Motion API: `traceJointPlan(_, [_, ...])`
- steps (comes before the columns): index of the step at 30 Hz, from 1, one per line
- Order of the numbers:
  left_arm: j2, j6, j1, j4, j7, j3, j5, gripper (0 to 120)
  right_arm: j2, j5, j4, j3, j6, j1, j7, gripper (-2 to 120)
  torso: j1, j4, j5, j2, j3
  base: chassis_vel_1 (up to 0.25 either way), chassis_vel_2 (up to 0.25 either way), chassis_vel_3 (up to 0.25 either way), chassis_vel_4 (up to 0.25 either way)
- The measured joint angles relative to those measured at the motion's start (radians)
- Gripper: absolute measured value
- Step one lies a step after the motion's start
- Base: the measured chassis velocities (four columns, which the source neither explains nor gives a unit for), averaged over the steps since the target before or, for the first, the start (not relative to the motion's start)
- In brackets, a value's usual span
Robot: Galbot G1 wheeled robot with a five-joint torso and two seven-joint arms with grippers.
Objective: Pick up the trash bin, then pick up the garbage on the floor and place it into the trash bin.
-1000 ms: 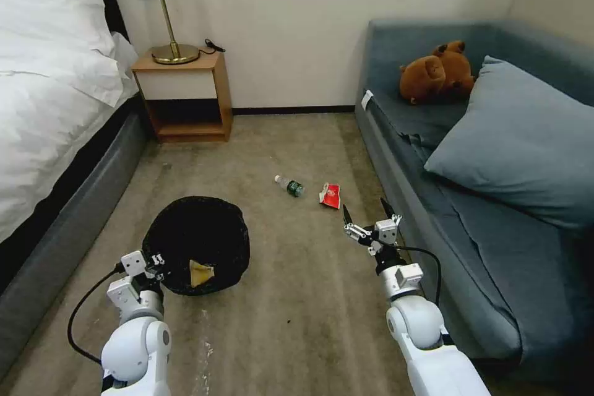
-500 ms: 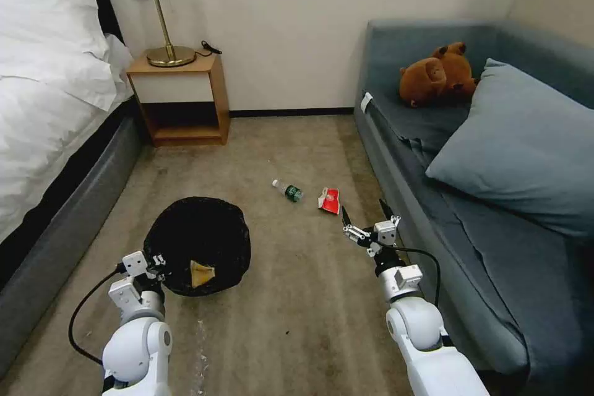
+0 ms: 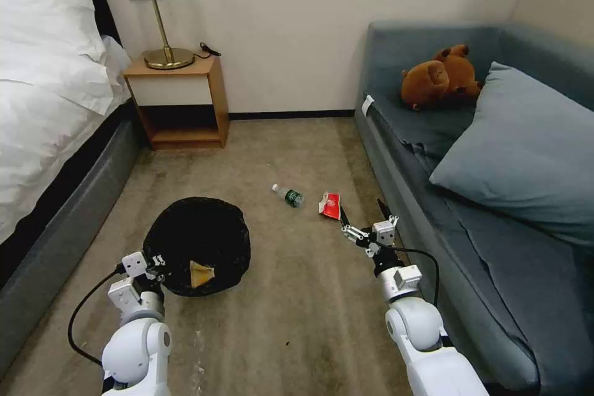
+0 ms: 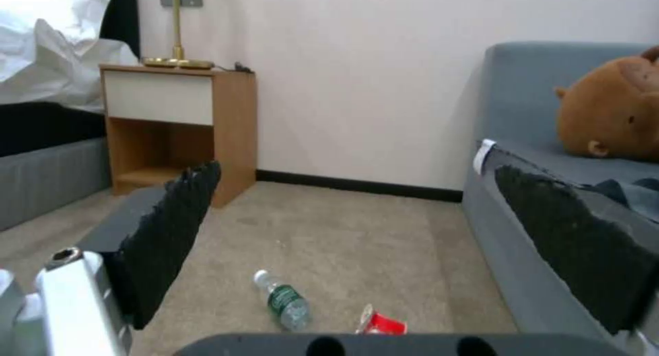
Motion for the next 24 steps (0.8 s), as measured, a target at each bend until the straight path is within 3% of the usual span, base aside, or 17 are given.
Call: traceJointPlan(24, [0.000, 0.000, -0.001, 0.004, 0.001, 0.000, 0.000, 3, 0.002, 0.000, -0.008, -0.001, 0.001, 0.001, -0.004, 100, 0.000, 0.0000, 0.0000, 0.000, 0.000, -0.027, 0.024, 0.025, -0.029])
